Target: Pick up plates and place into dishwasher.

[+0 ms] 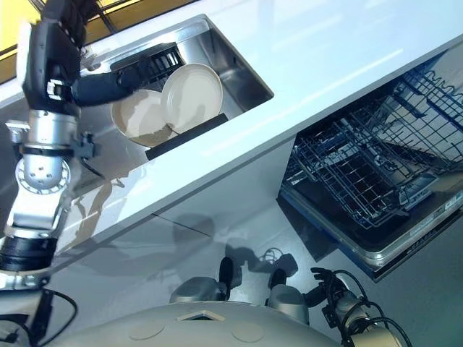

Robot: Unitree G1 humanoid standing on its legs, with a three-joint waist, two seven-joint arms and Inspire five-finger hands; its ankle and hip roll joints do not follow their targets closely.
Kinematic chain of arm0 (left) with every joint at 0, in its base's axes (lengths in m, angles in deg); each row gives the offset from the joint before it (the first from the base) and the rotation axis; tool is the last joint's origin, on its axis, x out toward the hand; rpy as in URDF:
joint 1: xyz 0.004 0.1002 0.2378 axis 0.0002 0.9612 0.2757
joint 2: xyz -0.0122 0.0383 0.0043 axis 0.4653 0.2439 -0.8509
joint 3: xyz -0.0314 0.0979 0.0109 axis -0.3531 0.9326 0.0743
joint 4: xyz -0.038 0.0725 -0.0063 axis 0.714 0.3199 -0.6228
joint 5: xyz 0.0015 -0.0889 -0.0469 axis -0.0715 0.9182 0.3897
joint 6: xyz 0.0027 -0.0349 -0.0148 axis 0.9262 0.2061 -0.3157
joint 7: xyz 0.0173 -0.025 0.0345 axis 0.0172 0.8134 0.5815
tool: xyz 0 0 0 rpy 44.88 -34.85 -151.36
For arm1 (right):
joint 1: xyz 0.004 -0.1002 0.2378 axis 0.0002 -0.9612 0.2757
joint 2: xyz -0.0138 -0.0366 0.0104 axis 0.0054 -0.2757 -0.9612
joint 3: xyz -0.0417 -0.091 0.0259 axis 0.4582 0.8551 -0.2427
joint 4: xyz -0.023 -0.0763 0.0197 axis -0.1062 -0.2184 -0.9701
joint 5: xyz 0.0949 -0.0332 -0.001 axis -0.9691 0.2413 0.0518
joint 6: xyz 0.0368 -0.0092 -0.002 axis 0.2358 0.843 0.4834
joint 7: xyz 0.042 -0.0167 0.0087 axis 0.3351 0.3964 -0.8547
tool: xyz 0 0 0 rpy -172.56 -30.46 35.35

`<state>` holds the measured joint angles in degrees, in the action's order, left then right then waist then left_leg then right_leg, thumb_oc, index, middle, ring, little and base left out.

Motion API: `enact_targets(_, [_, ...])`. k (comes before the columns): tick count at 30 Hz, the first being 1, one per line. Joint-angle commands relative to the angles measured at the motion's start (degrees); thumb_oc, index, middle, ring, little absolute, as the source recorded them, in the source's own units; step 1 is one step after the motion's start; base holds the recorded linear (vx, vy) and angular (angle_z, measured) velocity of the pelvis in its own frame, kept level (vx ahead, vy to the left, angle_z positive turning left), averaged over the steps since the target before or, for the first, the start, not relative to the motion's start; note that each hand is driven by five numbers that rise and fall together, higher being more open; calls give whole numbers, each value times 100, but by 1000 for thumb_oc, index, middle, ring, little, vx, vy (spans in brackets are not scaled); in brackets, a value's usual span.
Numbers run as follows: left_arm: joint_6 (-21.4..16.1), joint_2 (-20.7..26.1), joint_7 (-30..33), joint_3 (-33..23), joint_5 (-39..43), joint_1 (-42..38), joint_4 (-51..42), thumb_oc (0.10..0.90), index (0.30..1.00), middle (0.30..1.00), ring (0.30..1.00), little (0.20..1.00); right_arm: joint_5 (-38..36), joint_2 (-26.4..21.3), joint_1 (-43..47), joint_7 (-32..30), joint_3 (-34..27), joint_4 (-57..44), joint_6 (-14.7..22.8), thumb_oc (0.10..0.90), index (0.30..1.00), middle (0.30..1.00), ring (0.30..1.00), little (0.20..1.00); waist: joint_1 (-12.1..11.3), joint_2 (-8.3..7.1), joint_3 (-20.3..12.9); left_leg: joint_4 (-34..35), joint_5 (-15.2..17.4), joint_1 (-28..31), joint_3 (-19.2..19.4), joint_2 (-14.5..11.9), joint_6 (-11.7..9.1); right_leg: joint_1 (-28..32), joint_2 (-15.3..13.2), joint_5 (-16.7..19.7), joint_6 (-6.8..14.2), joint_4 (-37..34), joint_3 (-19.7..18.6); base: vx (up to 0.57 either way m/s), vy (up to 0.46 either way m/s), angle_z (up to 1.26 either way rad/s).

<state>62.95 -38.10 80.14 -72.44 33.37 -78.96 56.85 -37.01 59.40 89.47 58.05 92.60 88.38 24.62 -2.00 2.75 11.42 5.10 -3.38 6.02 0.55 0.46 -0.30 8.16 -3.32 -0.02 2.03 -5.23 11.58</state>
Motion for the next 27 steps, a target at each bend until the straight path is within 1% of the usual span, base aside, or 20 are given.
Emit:
enact_targets(1, [116, 437, 321, -73, -334, -1014, 667, 800, 900, 900, 900, 900, 96, 27, -27, 99, 113, -158, 19, 800, 900, 900, 900, 900, 234, 250, -412, -80, 697, -6, 339, 296, 202, -511, 284, -728, 23, 780, -46, 92, 100, -16])
enact_targets(5, [432, 826, 114, 57, -683, -1139, 1334, 800, 900, 900, 900, 900, 149, -48, -63, 112, 59, -185, -74, 800, 900, 900, 900, 900, 293, 303, -360, -124, 724, -11, 391, 347, 250, -543, 243, -697, 75, 796, -131, 79, 98, -13])
enact_targets(7, [500, 982, 14, 147, -664, -1211, 1590, 800, 900, 900, 900, 900, 180, -76, -70, 117, 36, -221, -104, 800, 900, 900, 900, 900, 316, 316, -337, -172, 746, -37, 421, 372, 277, -579, 226, -670, 109, 806, -175, 63, 82, -15])
enact_targets(11, [501, 1202, -176, 227, -531, -1338, 2075, 800, 900, 900, 900, 900, 163, -147, -98, 115, 12, -285, -107, 800, 900, 900, 900, 900, 359, 331, -255, -279, 798, -93, 478, 409, 335, -663, 179, -624, 179, 856, -264, 64, 73, -7])
enact_targets(12, [581, 1245, -193, 253, -486, -1390, 2165, 800, 900, 900, 900, 900, 163, -171, -102, 115, 0, -305, -107, 800, 900, 900, 900, 900, 382, 340, -226, -303, 810, -109, 497, 420, 352, -694, 168, -611, 206, 873, -294, 76, 76, -7])
enact_targets(19, [724, 1413, -170, 271, -352, -1602, 2642, 800, 900, 900, 900, 900, 217, -229, -149, 99, 11, -417, -111, 800, 900, 900, 900, 900, 457, 330, -64, -437, 858, -242, 607, 448, 412, -897, 103, -555, 313, 1006, -424, 48, 59, -10])
enact_targets(27, [720, 1510, -31, 321, -43, -1963, 3007, 800, 900, 900, 900, 900, 161, -329, -47, 132, 71, -548, -76, 800, 900, 900, 900, 900, 495, 235, 288, -767, 922, -614, 713, 477, 474, -1302, 46, -488, 390, 1260, -575, -2, 38, -12])
